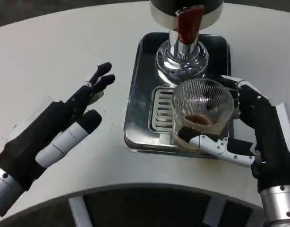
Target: Grasp the cup under the faucet to collect the drink, then remove the cup.
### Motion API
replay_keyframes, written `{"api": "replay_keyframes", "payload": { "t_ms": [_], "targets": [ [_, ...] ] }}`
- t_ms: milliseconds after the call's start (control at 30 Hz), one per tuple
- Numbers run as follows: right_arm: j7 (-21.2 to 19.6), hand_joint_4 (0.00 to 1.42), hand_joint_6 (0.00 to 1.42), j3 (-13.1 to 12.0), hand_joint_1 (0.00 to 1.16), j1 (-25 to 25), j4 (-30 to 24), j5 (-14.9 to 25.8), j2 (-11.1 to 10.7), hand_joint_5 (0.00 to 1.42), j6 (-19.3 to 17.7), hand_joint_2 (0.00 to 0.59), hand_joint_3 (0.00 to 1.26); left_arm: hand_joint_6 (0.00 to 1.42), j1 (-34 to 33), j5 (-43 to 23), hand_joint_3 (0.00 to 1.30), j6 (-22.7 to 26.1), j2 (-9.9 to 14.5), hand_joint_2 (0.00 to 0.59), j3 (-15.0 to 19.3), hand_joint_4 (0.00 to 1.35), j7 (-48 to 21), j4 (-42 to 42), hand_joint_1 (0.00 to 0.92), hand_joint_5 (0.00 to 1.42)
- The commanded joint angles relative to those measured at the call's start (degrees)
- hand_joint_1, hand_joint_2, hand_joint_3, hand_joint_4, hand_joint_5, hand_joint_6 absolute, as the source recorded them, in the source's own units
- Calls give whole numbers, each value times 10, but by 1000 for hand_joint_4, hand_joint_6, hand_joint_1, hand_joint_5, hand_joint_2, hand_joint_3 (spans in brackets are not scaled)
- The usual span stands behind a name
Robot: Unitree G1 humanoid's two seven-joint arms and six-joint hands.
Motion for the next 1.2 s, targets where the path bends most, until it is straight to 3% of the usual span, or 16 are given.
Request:
{"api": "replay_keyframes", "payload": {
  "t_ms": [33,200,800,1033,1200],
  "targets": [
    [18,628,677,6,991,19,-52,12,3,720,6,161,483,0,17,14,0,-22,25,29,10,0,-12,-24,0,1],
    [33,628,677,13,990,40,-83,14,5,720,18,161,483,0,24,20,0,-33,41,30,14,0,-18,-39,0,2],
    [48,630,686,26,993,58,-113,12,9,737,30,161,483,0,32,53,0,-57,56,30,9,0,-26,-78,0,2],
    [72,635,689,28,988,64,-137,22,3,738,44,160,488,0,73,62,0,-110,91,31,39,0,-50,-98,0,2],
    [95,636,689,28,985,75,-166,33,-5,738,60,160,490,0,114,71,0,-179,119,32,72,0,-72,-110,0,2]
  ]
}}
